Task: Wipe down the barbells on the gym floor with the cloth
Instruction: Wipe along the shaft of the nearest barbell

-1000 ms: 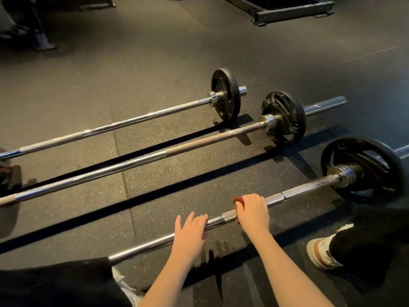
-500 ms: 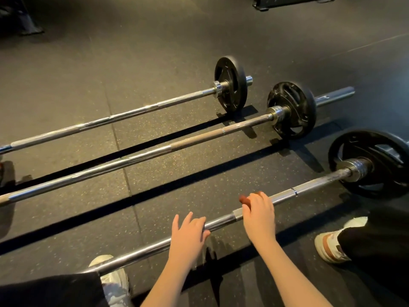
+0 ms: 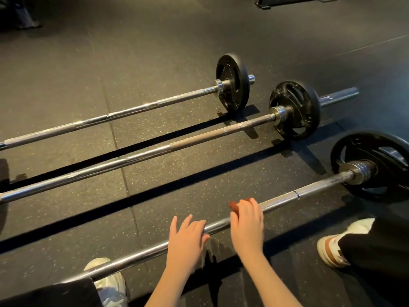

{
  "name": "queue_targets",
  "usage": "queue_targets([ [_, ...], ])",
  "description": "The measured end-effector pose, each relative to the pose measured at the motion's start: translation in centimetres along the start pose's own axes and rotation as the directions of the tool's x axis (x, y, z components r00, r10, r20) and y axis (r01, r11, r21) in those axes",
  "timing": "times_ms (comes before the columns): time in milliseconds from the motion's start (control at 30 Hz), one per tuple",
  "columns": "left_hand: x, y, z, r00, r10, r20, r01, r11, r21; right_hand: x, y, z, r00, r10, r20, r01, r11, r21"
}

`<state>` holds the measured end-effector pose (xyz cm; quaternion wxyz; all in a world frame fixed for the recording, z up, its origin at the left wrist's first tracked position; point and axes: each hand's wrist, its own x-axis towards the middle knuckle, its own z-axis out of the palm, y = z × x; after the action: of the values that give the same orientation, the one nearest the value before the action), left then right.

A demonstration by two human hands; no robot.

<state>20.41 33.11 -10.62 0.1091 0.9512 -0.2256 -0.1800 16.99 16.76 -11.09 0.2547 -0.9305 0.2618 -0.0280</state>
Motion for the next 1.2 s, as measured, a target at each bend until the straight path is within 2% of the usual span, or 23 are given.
queue_targets([
  [67, 0.0, 0.0, 0.2, 1.000, 0.005, -0.007, -0.005, 1.000, 0.003, -1.4, -0.6, 0.8, 0.989, -0.140, 0.047, 0.139, 0.990, 0.033],
  [167, 0.4, -0.1, 0.5, 0.998, 0.022, -0.052, -0.023, 1.000, -0.014, 0.5, 1.4, 0.0, 0.946, -0.310, 0.096, 0.315, 0.948, -0.043],
  [233, 0.6, -0.2, 0.6, 0.996, 0.041, -0.075, -0.042, 0.999, -0.009, 2.2, 2.9, -0.7, 0.968, -0.249, 0.032, 0.250, 0.965, -0.076],
  [300, 0.4, -0.3, 0.4, 0.995, 0.053, -0.081, -0.053, 0.999, -0.004, 2.1, 2.8, -0.7, 0.995, -0.083, -0.059, 0.082, 0.996, -0.018],
  [367, 0.3, -0.2, 0.1, 0.999, 0.041, -0.013, -0.041, 0.999, 0.015, 0.1, 0.7, 0.7, 0.995, 0.059, -0.077, -0.056, 0.998, 0.036],
  [400, 0.1, -0.1, 0.0, 0.999, 0.033, 0.018, -0.033, 0.999, 0.010, -1.2, -0.5, 1.5, 0.998, 0.057, -0.039, -0.056, 0.998, 0.030],
  [500, -0.7, -0.5, -0.9, 0.997, 0.013, 0.080, -0.012, 1.000, -0.021, -3.3, -2.2, 2.2, 0.977, -0.188, 0.099, 0.191, 0.981, -0.025],
  [567, -1.6, -1.8, -1.4, 0.996, 0.004, 0.093, -0.003, 1.000, -0.017, -2.2, -1.2, 0.6, 0.949, -0.284, 0.138, 0.296, 0.952, -0.074],
  [600, -2.1, -2.7, -1.6, 0.996, -0.002, 0.095, 0.003, 1.000, -0.010, -1.6, -0.5, -0.1, 0.954, -0.266, 0.137, 0.278, 0.958, -0.073],
  [667, -2.9, -4.4, -1.8, 0.995, -0.023, 0.100, 0.024, 1.000, -0.014, -1.4, -0.3, -0.8, 0.989, -0.128, 0.072, 0.127, 0.992, 0.018],
  [733, -3.6, -5.2, -1.9, 0.993, -0.055, 0.109, 0.059, 0.998, -0.035, -2.8, -2.3, 0.6, 0.999, -0.008, 0.032, 0.004, 0.994, 0.110],
  [767, -3.7, -5.1, -2.0, 0.992, -0.061, 0.115, 0.066, 0.997, -0.038, -3.7, -3.5, 1.6, 0.999, 0.005, 0.045, -0.010, 0.994, 0.113],
  [800, -3.7, -4.9, -2.0, 0.992, -0.062, 0.113, 0.066, 0.997, -0.038, -4.4, -4.3, 2.4, 0.996, -0.048, 0.077, 0.042, 0.996, 0.084],
  [867, -3.7, -4.8, -2.3, 0.992, -0.052, 0.113, 0.057, 0.998, -0.040, -4.4, -4.8, 2.6, 0.955, -0.255, 0.151, 0.258, 0.966, -0.001],
  [900, -3.6, -4.9, -2.6, 0.992, -0.038, 0.119, 0.043, 0.998, -0.037, -3.6, -4.3, 2.0, 0.937, -0.302, 0.175, 0.312, 0.949, -0.034],
  [967, -3.1, -5.7, -2.8, 0.989, -0.009, 0.145, 0.012, 1.000, -0.017, -1.9, -2.7, 1.0, 0.949, -0.263, 0.173, 0.277, 0.959, -0.065],
  [1067, -2.2, -7.0, -3.5, 0.963, 0.005, 0.270, -0.002, 1.000, -0.011, -2.0, -2.2, 1.0, 0.993, -0.102, 0.055, 0.098, 0.993, 0.068],
  [1100, -1.7, -7.3, -3.8, 0.944, 0.010, 0.330, -0.003, 1.000, -0.023, -2.7, -2.8, 1.5, 0.996, -0.086, 0.038, 0.082, 0.991, 0.101],
  [1200, 0.1, -8.2, -4.1, 0.891, 0.000, 0.455, 0.014, 1.000, -0.026, -3.7, -3.9, 2.2, 0.974, -0.201, 0.103, 0.193, 0.978, 0.080],
])
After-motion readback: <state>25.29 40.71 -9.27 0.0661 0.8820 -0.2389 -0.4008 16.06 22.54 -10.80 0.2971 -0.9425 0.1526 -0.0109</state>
